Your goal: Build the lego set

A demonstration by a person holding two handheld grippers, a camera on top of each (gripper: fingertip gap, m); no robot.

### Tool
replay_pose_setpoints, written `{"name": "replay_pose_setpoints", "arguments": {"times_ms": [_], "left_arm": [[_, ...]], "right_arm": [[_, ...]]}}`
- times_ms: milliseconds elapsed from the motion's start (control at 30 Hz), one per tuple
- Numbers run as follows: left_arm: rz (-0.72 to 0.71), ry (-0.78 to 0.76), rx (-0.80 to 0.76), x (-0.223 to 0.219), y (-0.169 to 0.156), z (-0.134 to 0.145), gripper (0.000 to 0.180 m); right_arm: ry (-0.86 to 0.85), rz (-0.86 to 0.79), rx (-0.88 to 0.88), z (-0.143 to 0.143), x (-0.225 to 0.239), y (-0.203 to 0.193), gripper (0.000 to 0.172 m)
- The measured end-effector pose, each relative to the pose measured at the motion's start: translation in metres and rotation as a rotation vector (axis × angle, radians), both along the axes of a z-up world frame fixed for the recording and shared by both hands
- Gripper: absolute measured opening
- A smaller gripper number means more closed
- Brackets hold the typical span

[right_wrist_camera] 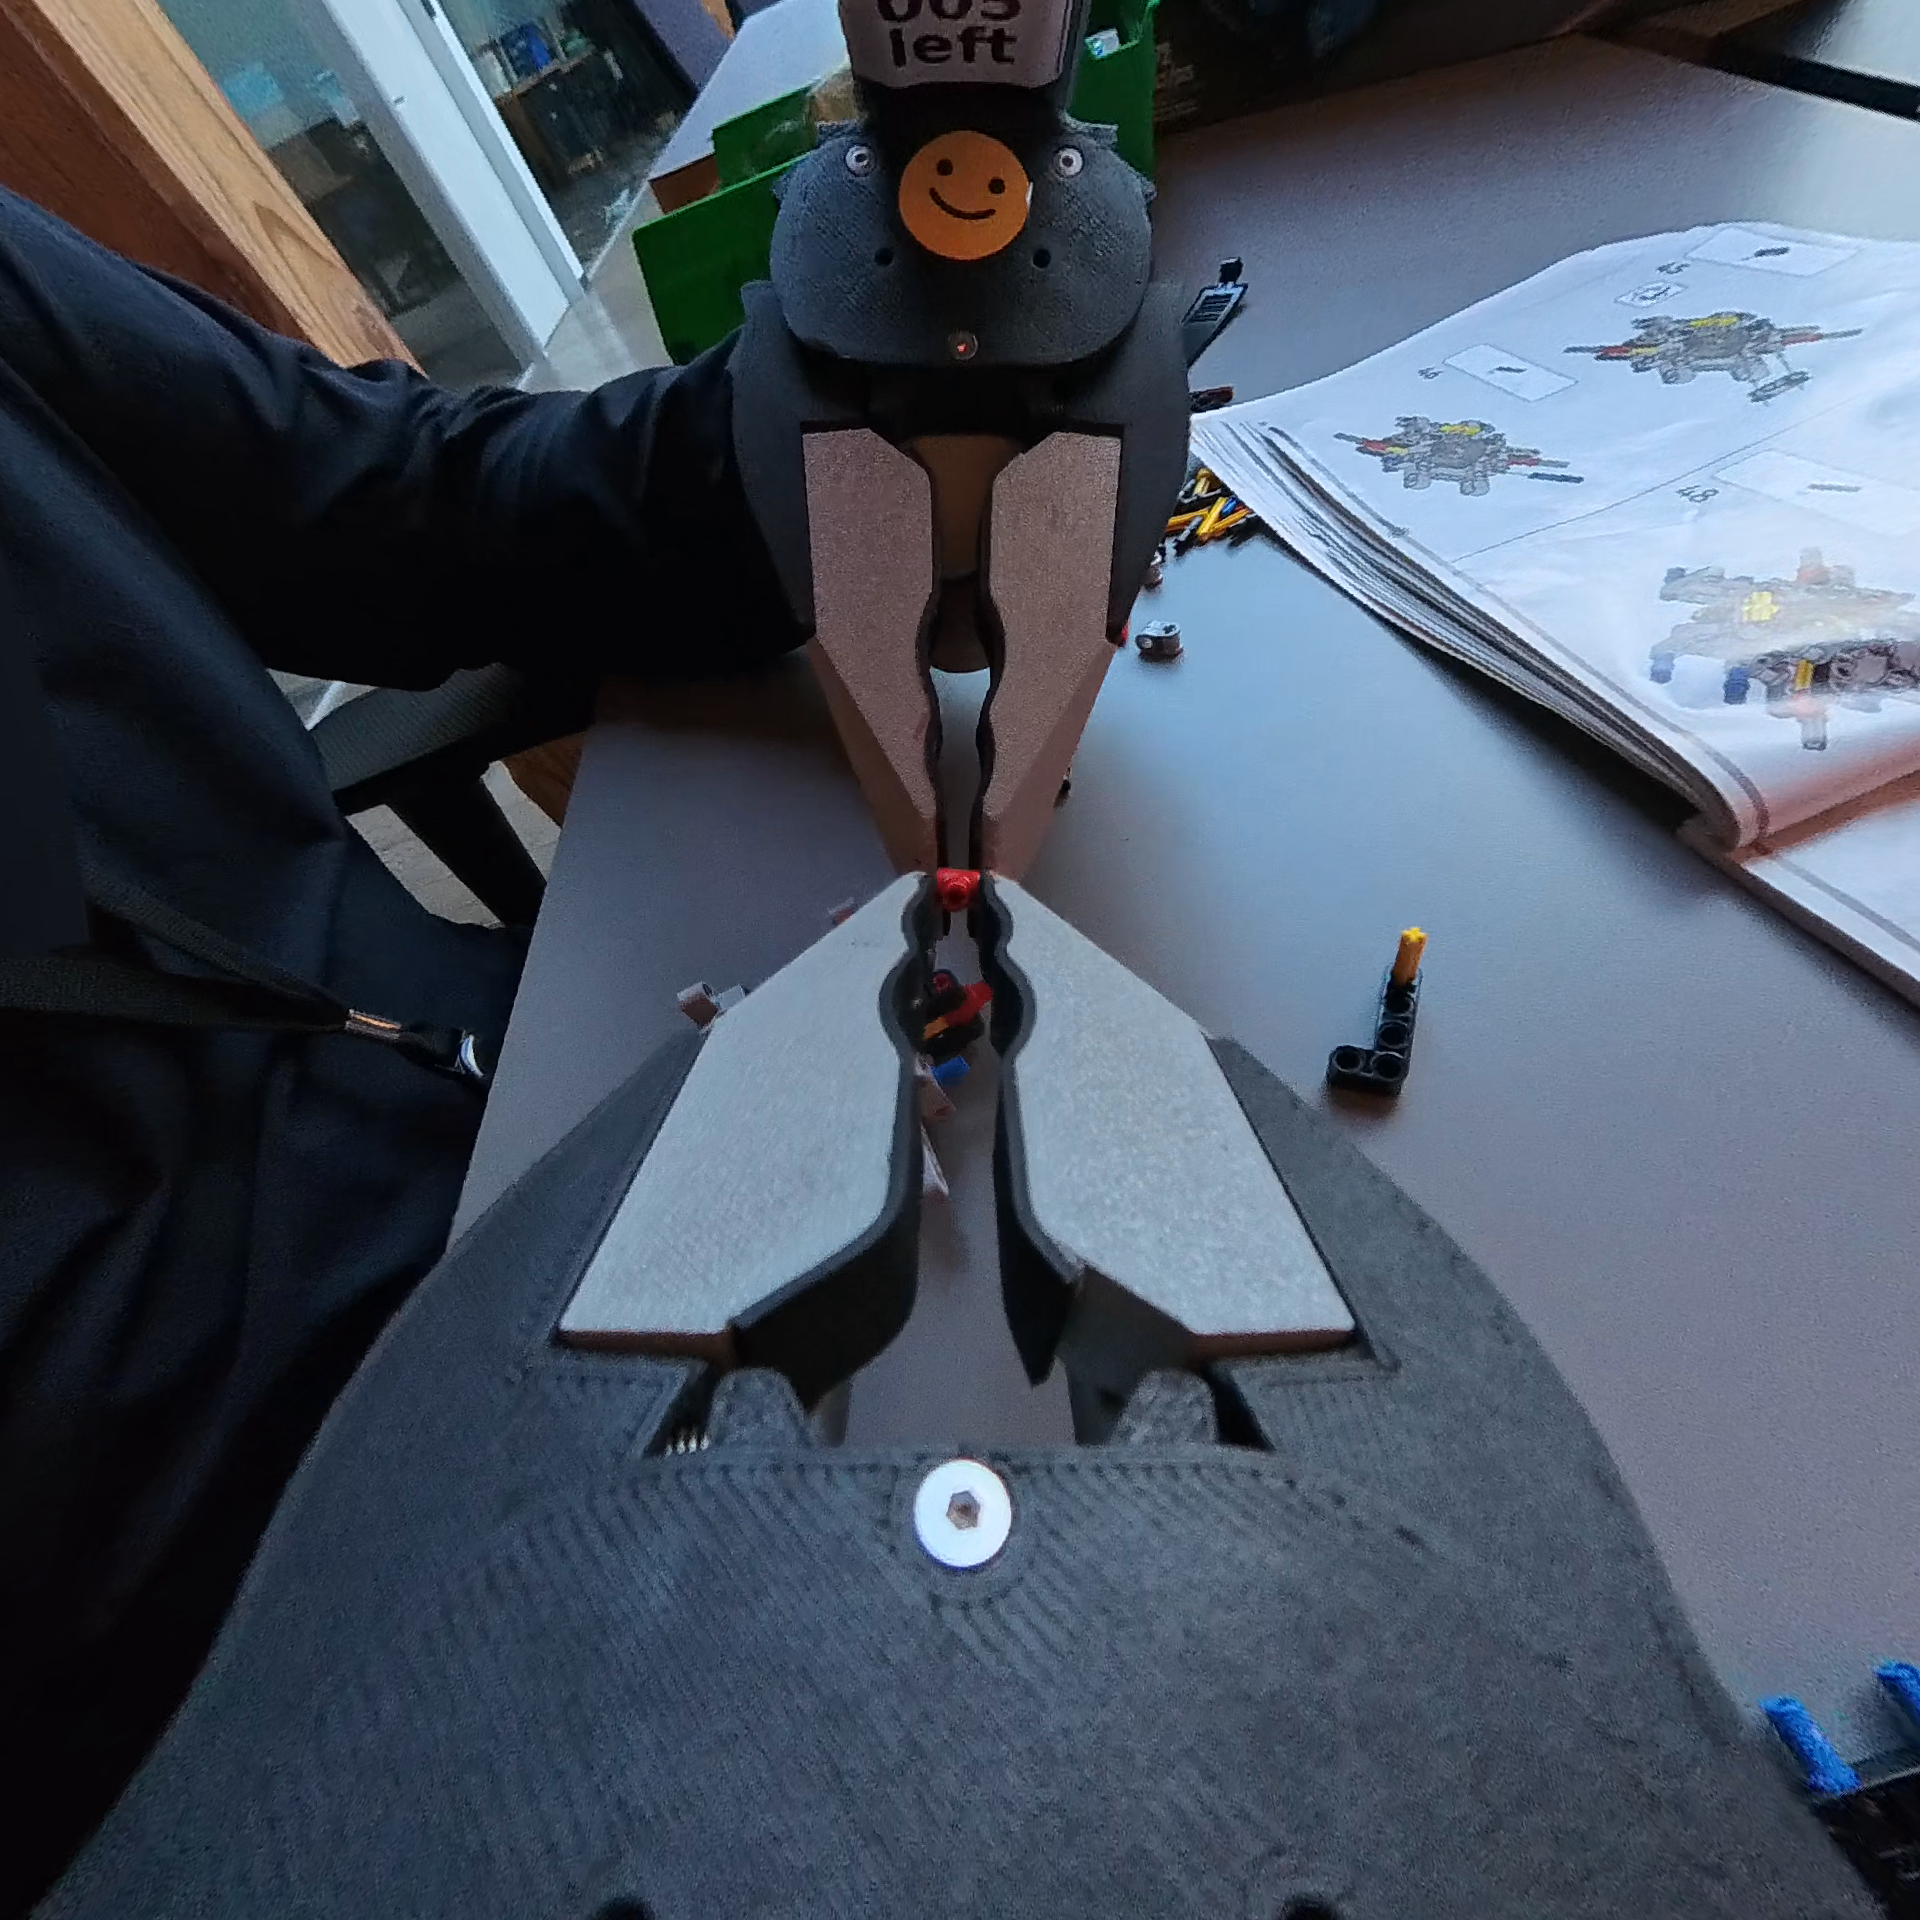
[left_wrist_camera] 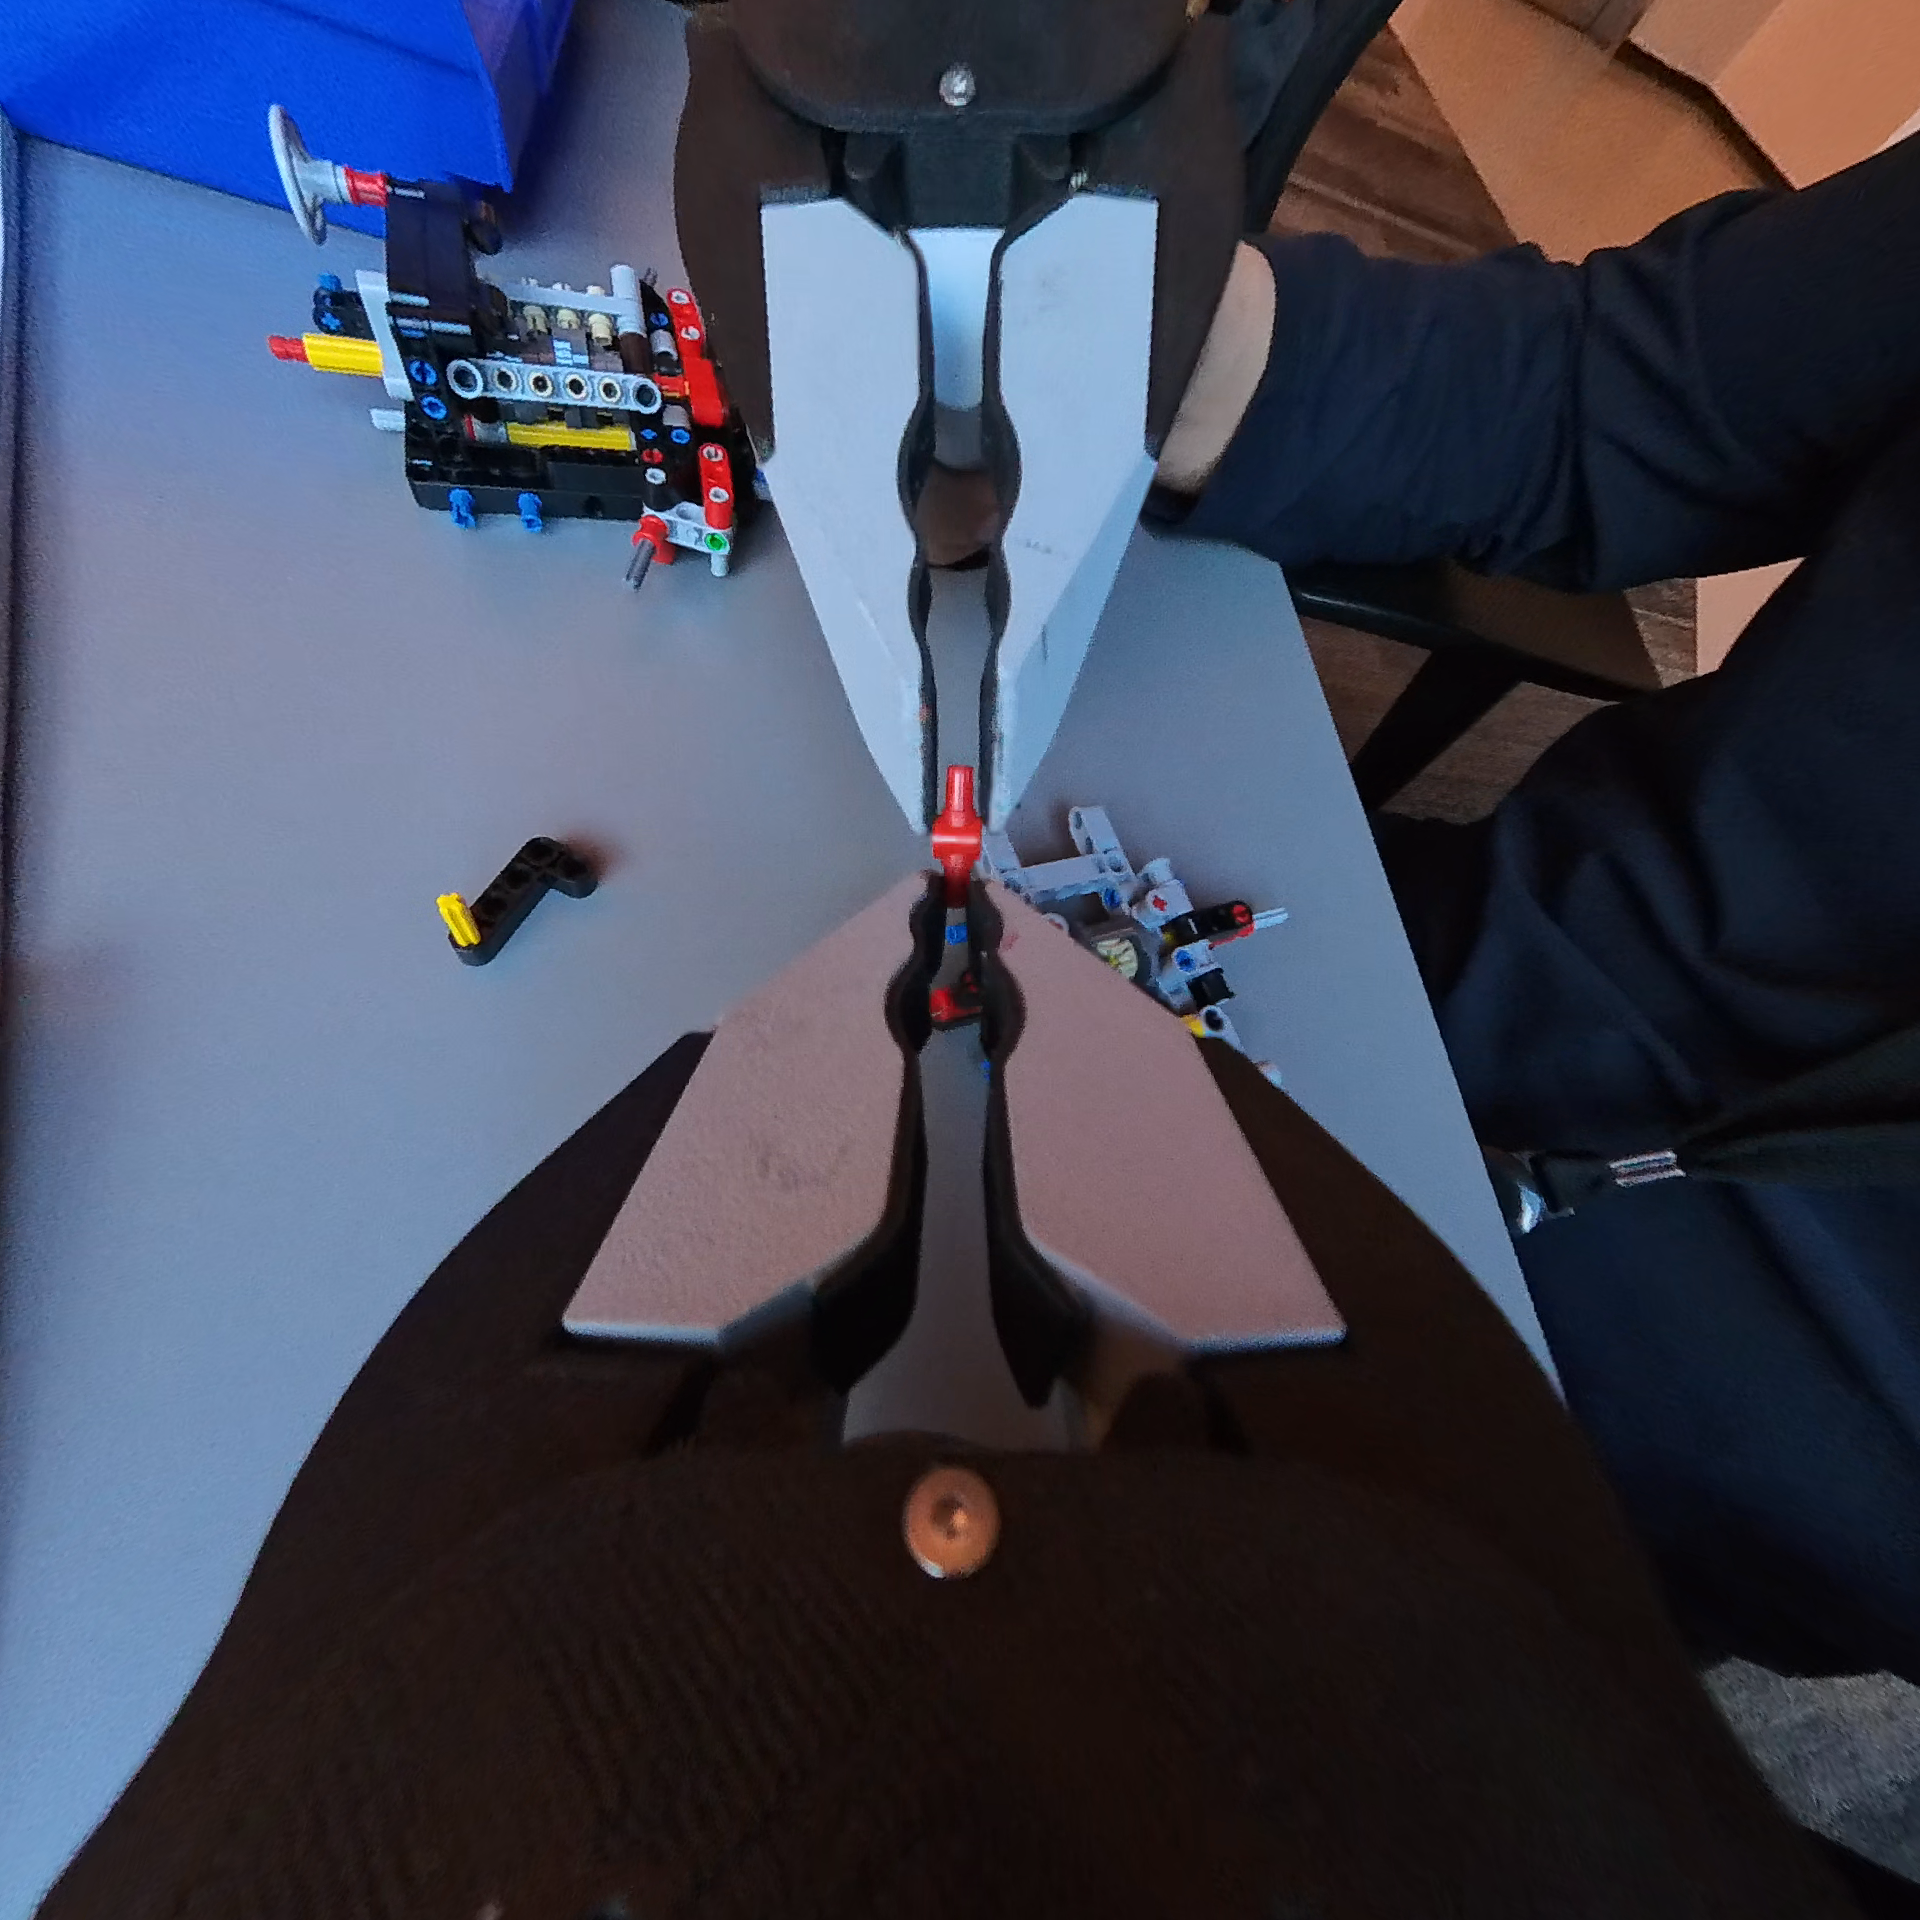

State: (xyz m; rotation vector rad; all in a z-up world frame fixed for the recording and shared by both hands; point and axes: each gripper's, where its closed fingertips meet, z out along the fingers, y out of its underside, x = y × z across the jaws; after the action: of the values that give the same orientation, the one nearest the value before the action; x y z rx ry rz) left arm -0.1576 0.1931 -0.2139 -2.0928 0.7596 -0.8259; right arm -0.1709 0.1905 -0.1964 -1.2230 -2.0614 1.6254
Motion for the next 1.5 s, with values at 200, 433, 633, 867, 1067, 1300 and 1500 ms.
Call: {"name": "replay_pose_setpoints", "arguments": {"times_ms": [200, 433, 633, 867, 1067, 1300, 1500], "left_arm": [[-0.001, 0.003, -0.014, 0.0, 0.0, -0.003, 0.001], [0.004, 0.043, -0.02, -0.001, 0.0, -0.007, 0.001], [0.071, 0.099, -0.02, -0.015, 0.007, -0.01, 0.011], [0.225, 0.407, -0.01, -0.079, 0.047, -0.038, 0.031], [0.054, 0.434, -0.002, -0.065, 0.067, -0.046, 0.024], [0.006, 0.346, 0.022, -0.057, 0.07, -0.053, 0.007], [-0.004, 0.293, 0.021, -0.058, 0.067, -0.052, 0.012]], "right_arm": [[0.026, -0.008, 0.05, 0.0, 0.0, 0.002, 0.002], [0.01, -0.008, 0.06, -0.005, 0.0, 0.002, 0.003], [0.009, -0.081, 0.132, -0.008, -0.004, 0.015, 0.002], [-0.061, -0.267, 0.193, -0.015, -0.015, 0.059, 0.002], [-0.163, -0.275, 0.313, -0.026, -0.03, 0.071, 0.002], [-0.298, -0.204, 0.467, -0.043, -0.04, 0.073, 0.002], [-0.375, -0.157, 0.613, -0.048, -0.043, 0.072, 0.002]]}}
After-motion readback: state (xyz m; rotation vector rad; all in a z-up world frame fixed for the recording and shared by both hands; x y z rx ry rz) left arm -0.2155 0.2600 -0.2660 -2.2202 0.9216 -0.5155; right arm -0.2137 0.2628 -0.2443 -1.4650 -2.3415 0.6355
